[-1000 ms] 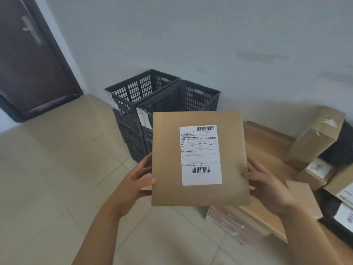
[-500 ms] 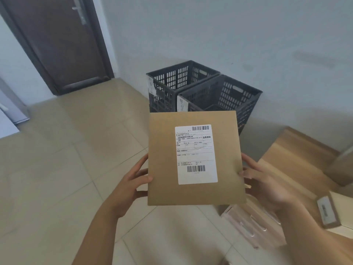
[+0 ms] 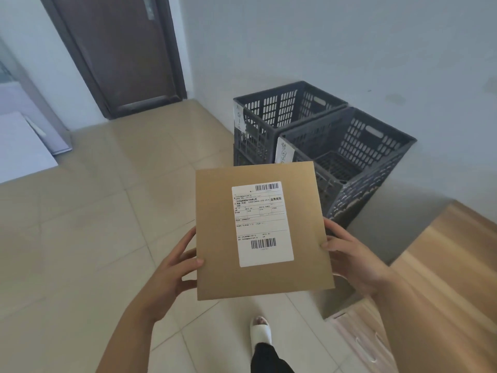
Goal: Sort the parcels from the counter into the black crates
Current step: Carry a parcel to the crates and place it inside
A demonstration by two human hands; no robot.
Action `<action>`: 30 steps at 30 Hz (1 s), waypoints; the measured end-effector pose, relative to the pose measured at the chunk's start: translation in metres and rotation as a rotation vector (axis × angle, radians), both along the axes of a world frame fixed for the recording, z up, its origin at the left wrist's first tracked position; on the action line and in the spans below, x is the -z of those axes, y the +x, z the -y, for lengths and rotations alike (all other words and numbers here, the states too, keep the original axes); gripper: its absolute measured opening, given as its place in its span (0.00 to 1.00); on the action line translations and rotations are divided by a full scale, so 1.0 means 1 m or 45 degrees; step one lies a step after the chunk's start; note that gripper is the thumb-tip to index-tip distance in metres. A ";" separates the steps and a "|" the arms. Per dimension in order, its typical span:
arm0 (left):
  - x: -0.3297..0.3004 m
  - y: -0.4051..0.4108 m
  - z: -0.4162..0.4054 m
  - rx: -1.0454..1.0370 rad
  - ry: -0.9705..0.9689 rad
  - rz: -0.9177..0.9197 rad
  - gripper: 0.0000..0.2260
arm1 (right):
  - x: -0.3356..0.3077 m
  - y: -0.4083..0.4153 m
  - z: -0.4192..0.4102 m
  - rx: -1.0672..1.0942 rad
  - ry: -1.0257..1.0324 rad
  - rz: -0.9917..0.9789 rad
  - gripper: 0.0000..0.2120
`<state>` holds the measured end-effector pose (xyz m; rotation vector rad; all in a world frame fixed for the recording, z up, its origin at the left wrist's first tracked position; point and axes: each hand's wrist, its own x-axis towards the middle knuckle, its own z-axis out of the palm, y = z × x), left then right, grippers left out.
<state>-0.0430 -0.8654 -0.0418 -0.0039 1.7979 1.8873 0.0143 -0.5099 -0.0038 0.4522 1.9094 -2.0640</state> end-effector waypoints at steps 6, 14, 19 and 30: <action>-0.015 -0.073 -0.018 -0.001 -0.077 0.008 0.36 | 0.010 -0.084 -0.023 -0.035 -0.058 0.001 0.32; -0.047 -0.171 -0.066 0.020 -0.148 -0.096 0.33 | 0.008 -0.175 -0.073 -0.042 -0.119 -0.063 0.32; -0.045 -0.222 -0.081 -0.005 -0.158 -0.126 0.36 | 0.008 -0.218 -0.087 -0.031 -0.093 -0.086 0.31; -0.033 -0.403 -0.127 0.223 -0.096 -0.131 0.38 | 0.003 -0.328 -0.111 0.223 -0.045 -0.119 0.30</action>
